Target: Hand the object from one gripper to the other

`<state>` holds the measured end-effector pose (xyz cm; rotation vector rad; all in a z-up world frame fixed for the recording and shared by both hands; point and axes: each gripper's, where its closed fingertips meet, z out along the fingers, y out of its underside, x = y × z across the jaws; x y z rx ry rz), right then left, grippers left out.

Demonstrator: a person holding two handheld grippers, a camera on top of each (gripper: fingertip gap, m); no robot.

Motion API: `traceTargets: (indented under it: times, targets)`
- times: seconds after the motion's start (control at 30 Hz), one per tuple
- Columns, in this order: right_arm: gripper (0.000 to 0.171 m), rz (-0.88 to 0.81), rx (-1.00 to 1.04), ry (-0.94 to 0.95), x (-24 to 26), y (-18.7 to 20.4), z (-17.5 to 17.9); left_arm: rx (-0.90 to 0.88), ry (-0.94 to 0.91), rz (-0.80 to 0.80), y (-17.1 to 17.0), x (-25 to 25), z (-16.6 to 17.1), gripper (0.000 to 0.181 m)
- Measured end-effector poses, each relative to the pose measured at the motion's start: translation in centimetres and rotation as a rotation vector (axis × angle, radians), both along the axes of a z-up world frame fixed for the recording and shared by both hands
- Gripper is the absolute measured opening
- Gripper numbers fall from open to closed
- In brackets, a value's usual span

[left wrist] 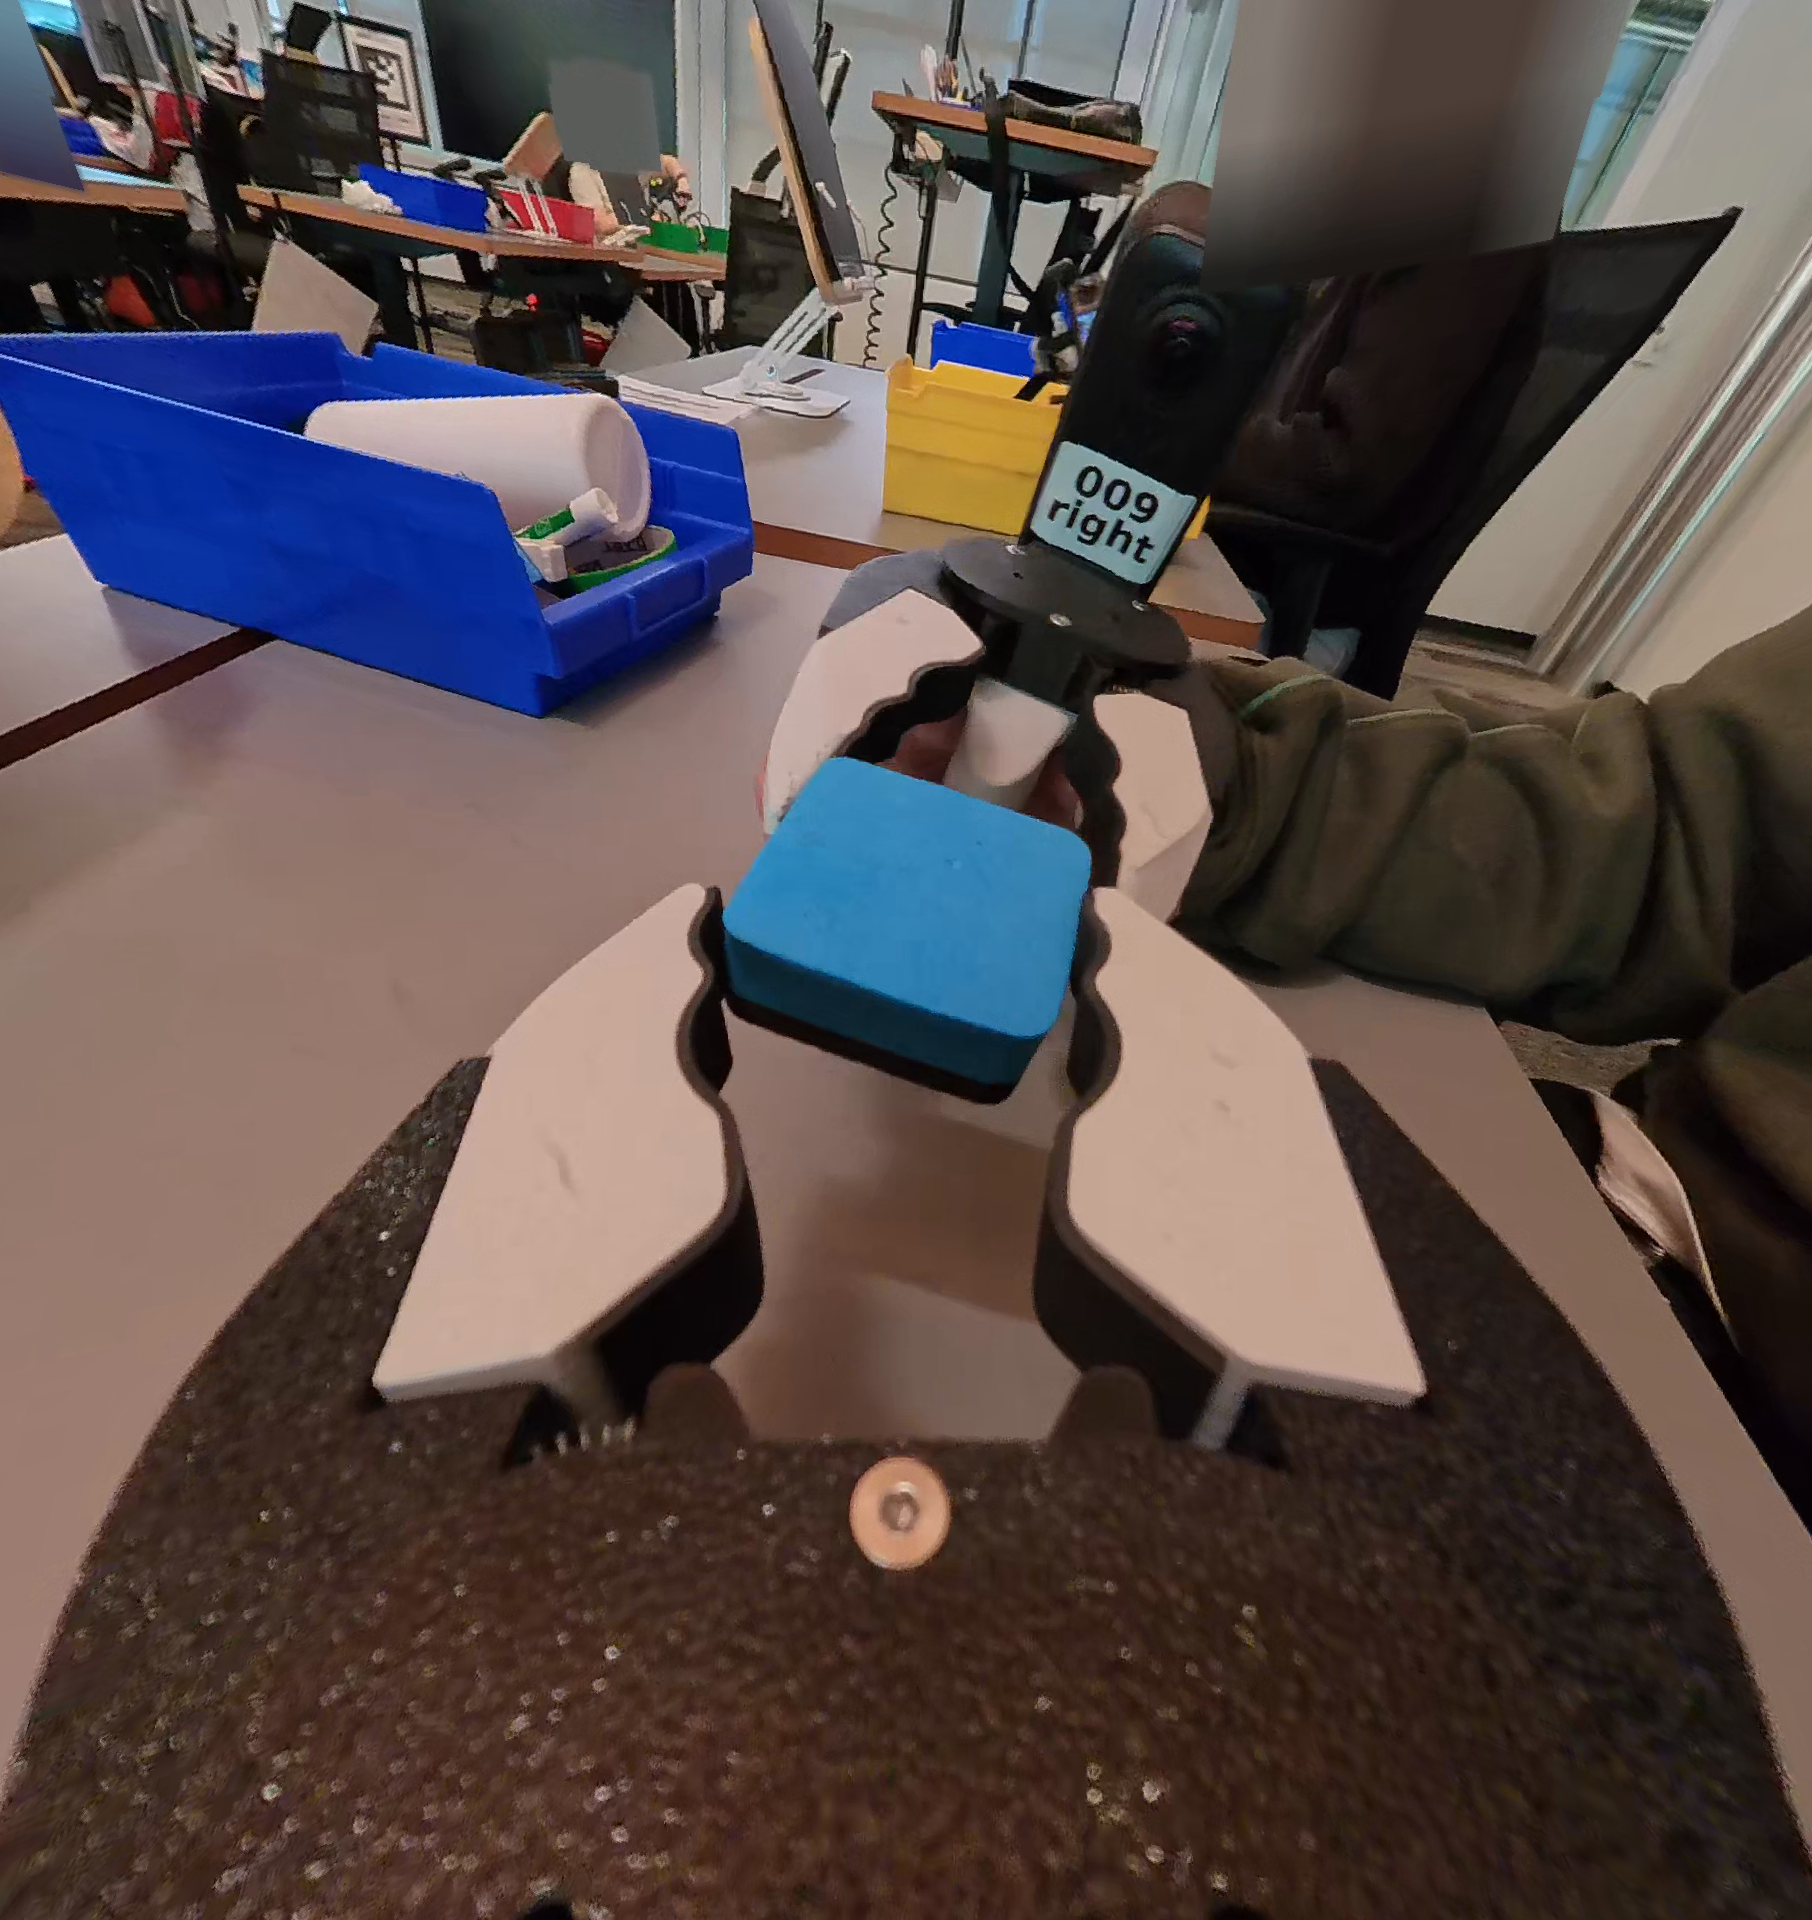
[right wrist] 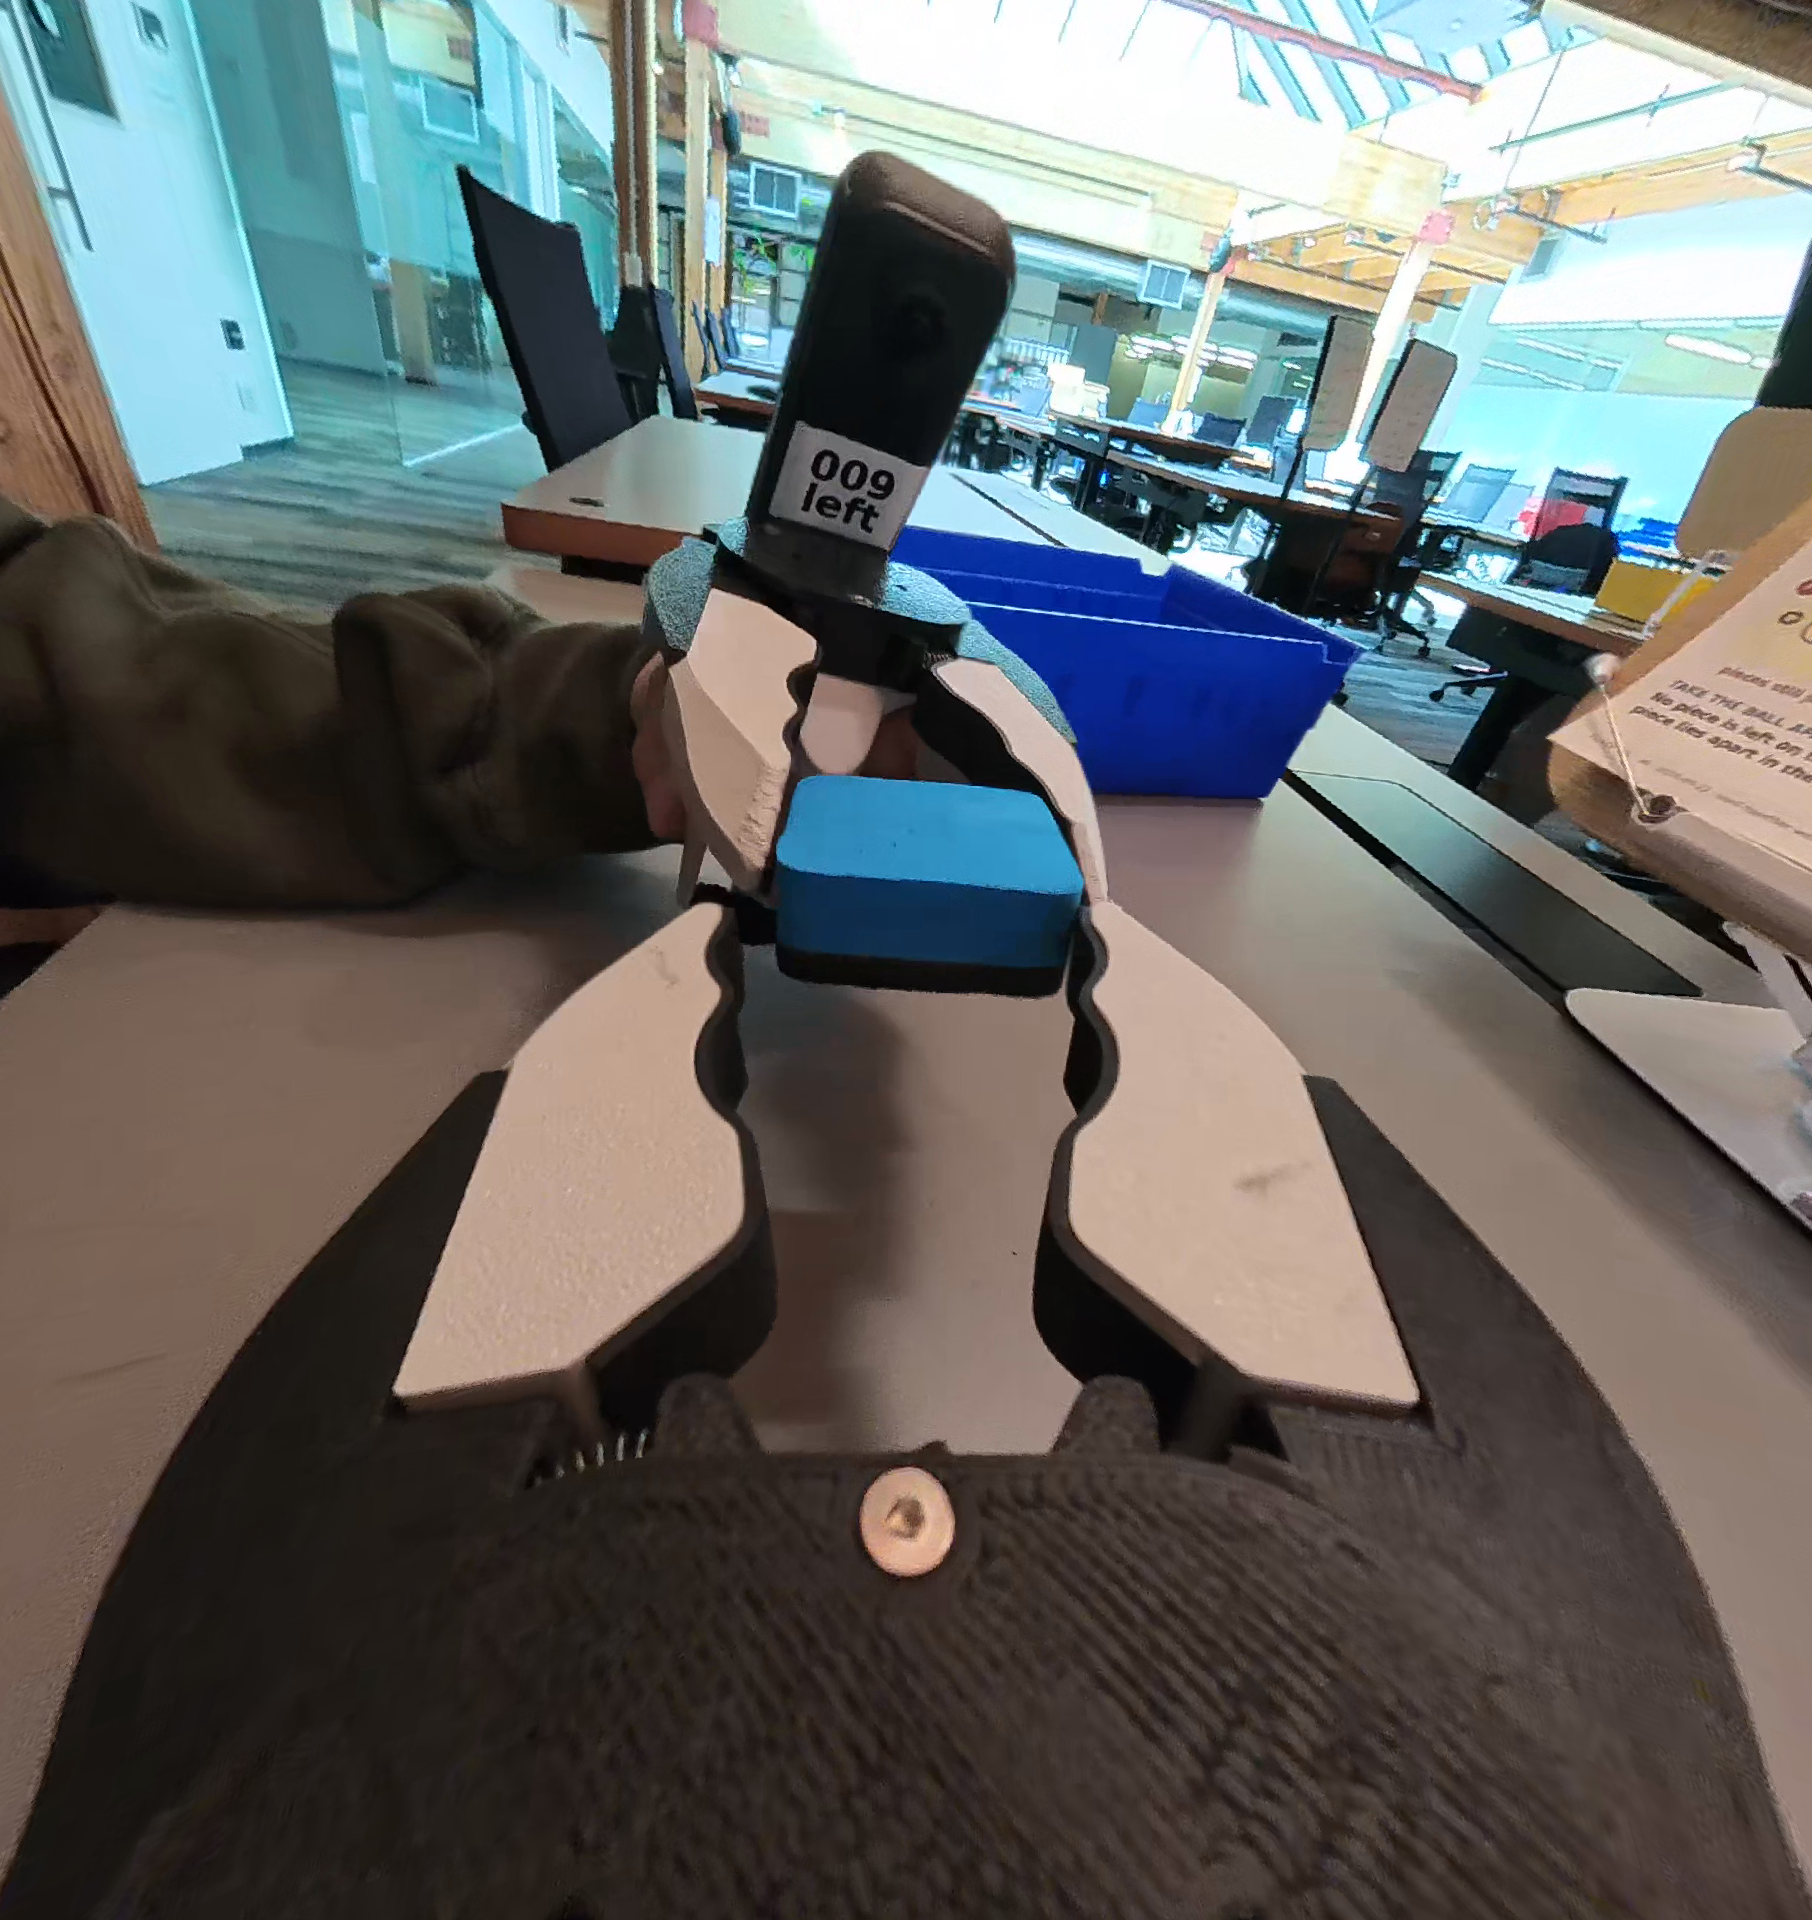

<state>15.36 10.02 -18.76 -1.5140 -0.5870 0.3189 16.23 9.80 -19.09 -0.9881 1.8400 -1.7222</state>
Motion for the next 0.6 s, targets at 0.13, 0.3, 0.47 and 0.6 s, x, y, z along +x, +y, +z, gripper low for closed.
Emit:
traceTargets:
  times: [0.13,0.3,0.47,0.6]
  targets:
    - [0.054,-0.008,-0.004,-0.006,0.2,0.1,0.0,0.0,0.009,-0.001,-0.1,0.1,-0.2,0.063]
    - [0.054,-0.06,0.005,-0.059,0.7,0.4,0.4,-0.03,-0.032,0.035,0.5,0.2,0.6,0.069]
    - [0.054,-0.396,0.053,-0.308,5.2,1.2,0.6,0.06,-0.01,0.281,3.7,1.5,1.5,0.075]
    - [0.054,-0.526,0.015,-0.536,6.2,2.0,-1.0,0.123,0.119,0.427,4.2,2.7,0.2,0.079]
